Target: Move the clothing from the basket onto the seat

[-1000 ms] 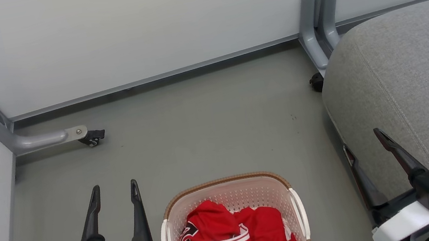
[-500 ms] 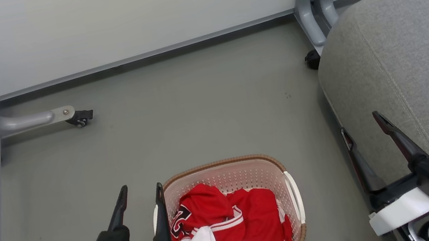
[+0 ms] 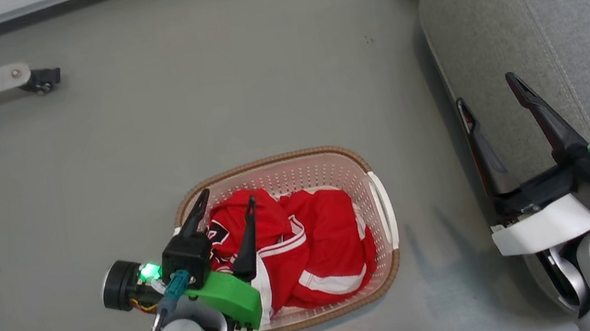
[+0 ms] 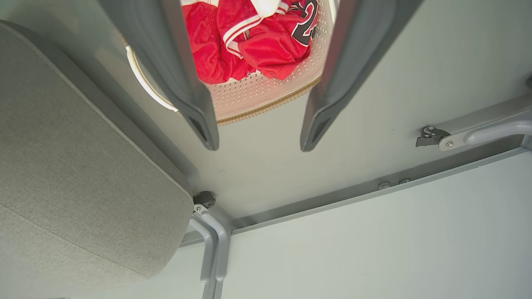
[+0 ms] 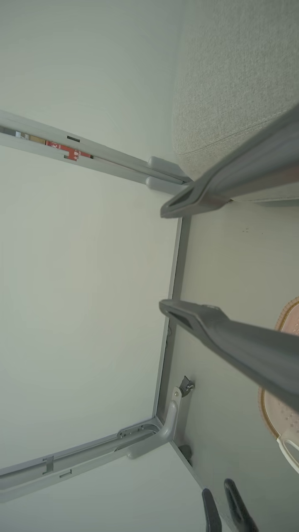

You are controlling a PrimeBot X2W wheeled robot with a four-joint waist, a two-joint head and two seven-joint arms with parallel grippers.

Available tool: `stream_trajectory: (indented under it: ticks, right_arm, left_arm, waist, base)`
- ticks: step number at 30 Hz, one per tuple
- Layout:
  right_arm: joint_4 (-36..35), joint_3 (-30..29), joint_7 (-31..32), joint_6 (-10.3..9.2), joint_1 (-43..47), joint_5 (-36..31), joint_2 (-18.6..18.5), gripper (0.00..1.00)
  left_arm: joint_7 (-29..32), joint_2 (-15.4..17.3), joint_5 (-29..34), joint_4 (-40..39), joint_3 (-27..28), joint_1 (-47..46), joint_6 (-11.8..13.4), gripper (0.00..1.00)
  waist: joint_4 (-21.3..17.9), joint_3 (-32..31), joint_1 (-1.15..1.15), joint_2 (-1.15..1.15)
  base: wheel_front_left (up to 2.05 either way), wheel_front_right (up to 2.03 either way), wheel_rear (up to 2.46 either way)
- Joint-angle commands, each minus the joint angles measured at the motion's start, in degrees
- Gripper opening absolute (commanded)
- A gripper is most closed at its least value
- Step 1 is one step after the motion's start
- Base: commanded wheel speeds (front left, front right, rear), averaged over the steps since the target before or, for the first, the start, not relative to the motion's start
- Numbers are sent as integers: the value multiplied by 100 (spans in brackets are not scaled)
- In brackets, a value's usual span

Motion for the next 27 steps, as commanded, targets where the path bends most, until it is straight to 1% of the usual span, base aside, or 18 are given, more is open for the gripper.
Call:
stream_trajectory:
  ticks: [1,7,11,12,15,18,22,27]
  right_arm:
    - [-25,33,-12,-2,-145,-23,-17,100]
    - [-84,74,-12,-2,-468,35,-17,100]
    - [-146,107,-12,-2,-639,103,-16,100]
    - [-158,115,-12,-2,-674,116,-16,100]
    - [-200,138,-12,-2,-800,176,-18,100]
    - [-223,214,-12,-2,-940,209,-14,100]
    - [-248,244,-12,-2,-1101,201,-15,100]
    - [-275,232,-12,-2,-1281,254,-15,100]
  left_arm:
    - [-4,80,70,99,-53,-218,-24,100]
    - [-5,347,183,699,-677,-797,-45,100]
    - [-5,643,445,1260,-1106,-1262,-42,100]
    - [-4,673,511,1347,-1210,-1361,-42,100]
    - [-4,843,645,1678,-1693,-1681,-43,100]
    - [-5,1019,656,1980,-2041,-2030,-42,100]
    - [-5,1098,632,2316,-2477,-2439,-43,100]
    - [-4,1143,780,2857,-3008,-2976,-42,100]
  waist:
    - [-290,709,0,0]
    - [-499,1152,0,0]
    - [-648,1515,0,0]
    - [-674,1597,0,0]
    - [-772,1919,0,0]
    - [-865,2195,0,0]
    - [-961,2570,0,0]
    - [-1064,2909,0,0]
  base:
    - [0,0,0]
    - [0,0,0]
    - [0,0,0]
    - [0,0,0]
    - [0,0,0]
    - [0,0,0]
    - [0,0,0]
    - [0,0,0]
